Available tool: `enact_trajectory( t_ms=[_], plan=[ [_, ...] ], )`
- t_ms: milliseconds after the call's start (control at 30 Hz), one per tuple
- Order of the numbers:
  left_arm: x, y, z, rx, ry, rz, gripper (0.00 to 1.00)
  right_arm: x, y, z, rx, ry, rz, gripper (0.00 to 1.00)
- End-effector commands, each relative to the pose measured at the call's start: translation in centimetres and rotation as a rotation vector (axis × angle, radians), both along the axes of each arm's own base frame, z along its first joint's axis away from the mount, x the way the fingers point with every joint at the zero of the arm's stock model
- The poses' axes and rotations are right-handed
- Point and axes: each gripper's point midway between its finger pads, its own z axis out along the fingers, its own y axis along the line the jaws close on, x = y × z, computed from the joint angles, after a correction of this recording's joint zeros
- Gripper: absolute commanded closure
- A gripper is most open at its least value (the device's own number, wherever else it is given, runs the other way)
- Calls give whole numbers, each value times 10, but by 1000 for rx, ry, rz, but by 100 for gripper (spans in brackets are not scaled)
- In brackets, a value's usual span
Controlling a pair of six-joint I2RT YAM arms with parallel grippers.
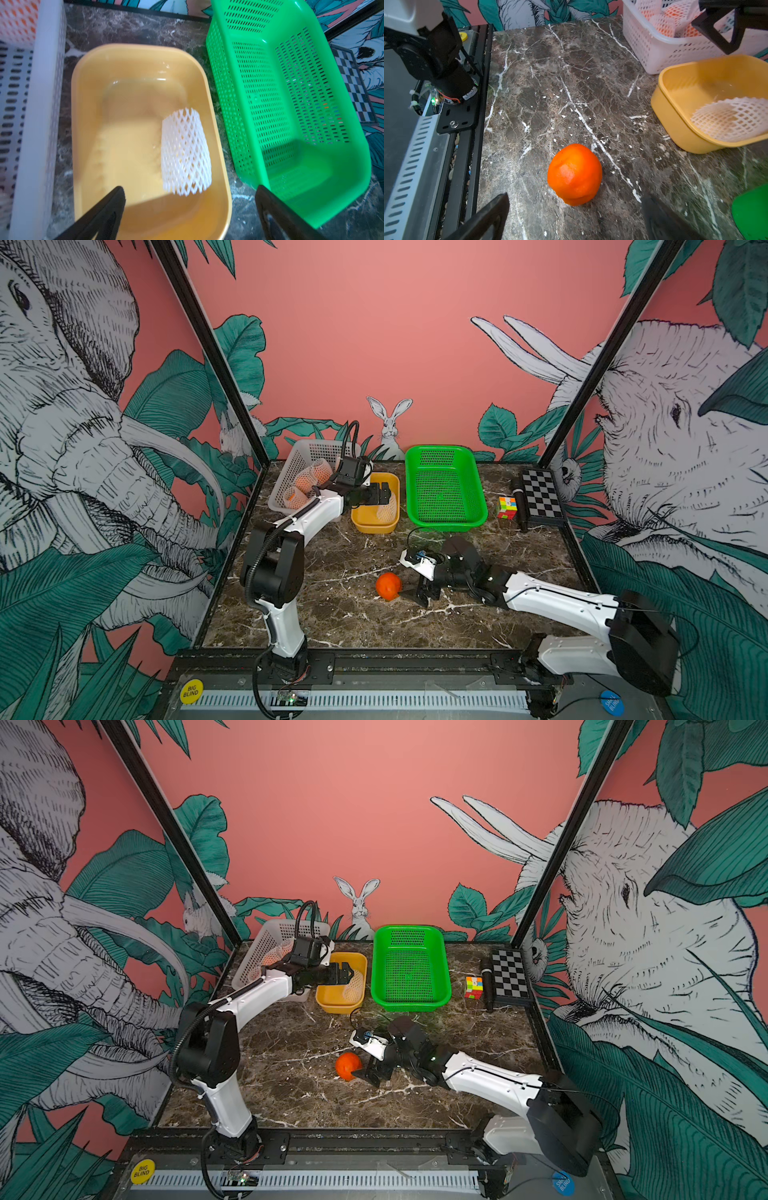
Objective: Remove foam nets from oranges
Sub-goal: Place the foam net into the storage box, then pick up the orange from the center of the board.
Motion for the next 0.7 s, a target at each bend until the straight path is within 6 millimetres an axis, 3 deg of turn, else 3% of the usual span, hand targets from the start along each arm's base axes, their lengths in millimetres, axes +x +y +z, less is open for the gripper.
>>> enact_trajectory(
  t_ms=[0,133,300,433,467,667],
  plan=[
    [-27,4,31,-59,-3,-7,1,7,16,5,38,-85,35,1],
    [-57,13,32,-67,24,-16,1,15,25,-8,18,-86,17,1],
    [-79,19,34,-94,27,-17,1,22,35,-25,-21,-86,22,1],
    [-89,22,29,-97,43,-19,1,24,48,-34,-31,-83,37,1],
    [-91,23,28,-97,45,-19,1,24,51,-46,-52,-67,43,1],
    [-98,27,20,-99,56,-14,1,25,59,-75,-97,-36,52,1]
  ],
)
